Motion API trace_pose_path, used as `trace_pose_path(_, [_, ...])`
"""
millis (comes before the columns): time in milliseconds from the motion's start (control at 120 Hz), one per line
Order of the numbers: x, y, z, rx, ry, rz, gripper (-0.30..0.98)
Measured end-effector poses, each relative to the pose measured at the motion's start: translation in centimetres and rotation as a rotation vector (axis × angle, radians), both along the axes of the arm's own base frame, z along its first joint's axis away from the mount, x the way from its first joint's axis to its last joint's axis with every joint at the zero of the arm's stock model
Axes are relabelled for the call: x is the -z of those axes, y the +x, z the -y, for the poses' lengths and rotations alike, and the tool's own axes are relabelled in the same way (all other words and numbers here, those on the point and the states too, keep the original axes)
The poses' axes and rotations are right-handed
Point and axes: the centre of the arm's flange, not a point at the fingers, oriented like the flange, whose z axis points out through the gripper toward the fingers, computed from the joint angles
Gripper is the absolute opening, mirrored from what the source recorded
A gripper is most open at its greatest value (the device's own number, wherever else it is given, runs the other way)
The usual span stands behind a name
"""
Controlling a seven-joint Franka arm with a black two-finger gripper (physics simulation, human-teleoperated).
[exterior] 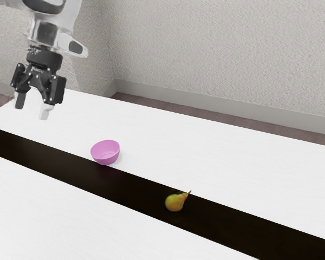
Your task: Place the pear in the bowl.
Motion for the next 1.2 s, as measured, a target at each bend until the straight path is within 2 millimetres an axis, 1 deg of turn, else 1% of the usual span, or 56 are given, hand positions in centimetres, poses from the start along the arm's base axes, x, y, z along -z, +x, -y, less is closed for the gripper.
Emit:
trace_pose_path(67, [1.2, 2.4, 1.1, 0.040, -0.003, 0.142, 0.69])
trace_pose_path(167, [1.3, 4.7, 3.0, 0.093, -0.012, 0.300, 0.69])
trace_pose_path(183, [1.8, 5.3, 3.4, 0.101, -0.015, 0.309, 0.69])
trace_pose_path(208, [3.4, 6.5, 4.2, 0.115, -0.019, 0.307, 0.69])
trace_pose_path(225, [4.7, 7.4, 5.0, 0.131, -0.023, 0.303, 0.69])
trace_pose_path(242, [6.0, 8.1, 6.4, 0.159, -0.029, 0.300, 0.69])
trace_pose_path(250, [6.7, 8.4, 7.5, 0.179, -0.033, 0.299, 0.69])
trace_pose_path(275, [8.7, 8.6, 11.9, 0.264, -0.048, 0.293, 0.69])
trace_pose_path(308, [11.7, 7.5, 18.7, 0.397, -0.073, 0.282, 0.69])
trace_pose_path(333, [13.8, 6.4, 22.4, 0.477, -0.088, 0.276, 0.68])
trace_pose_path(358, [15.8, 5.5, 24.6, 0.532, -0.101, 0.270, 0.68])
trace_pose_path(392, [17.9, 5.0, 25.9, 0.581, -0.120, 0.270, 0.68])
trace_pose_path(417, [18.6, 4.8, 26.2, 0.608, -0.137, 0.281, 0.68])
trace_pose_path(450, [18.9, 4.8, 26.5, 0.635, -0.161, 0.299, 0.68])
trace_pose_path(525, [19.9, 4.1, 28.1, 0.708, -0.213, 0.318, 0.68])
trace_pose_path(567, [20.6, 3.8, 28.5, 0.760, -0.239, 0.324, 0.68])
trace_pose_path(650, [20.5, 3.3, 28.7, 0.839, -0.278, 0.327, 0.69])
trace_pose_path(708, [20.4, 3.3, 29.1, 0.911, -0.313, 0.334, 0.69])
trace_pose_path(825, [19.3, 2.4, 30.3, 1.059, -0.388, 0.332, 0.69])
trace_pose_path(875, [19.8, 2.1, 30.5, 1.117, -0.418, 0.310, 0.69])
trace_pose_path(933, [20.9, 2.2, 30.4, 1.172, -0.450, 0.287, 0.69])
trace_pose_path(1017, [21.8, 2.6, 30.4, 1.237, -0.489, 0.282, 0.69])
trace_pose_path(1092, [24.2, 2.2, 30.0, 1.257, -0.523, 0.264, 0.69])
trace_pose_path(1142, [25.1, 2.7, 28.9, 1.226, -0.554, 0.278, 0.69])
trace_pose_path(1200, [26.2, 3.6, 26.6, 1.143, -0.585, 0.295, 0.69])
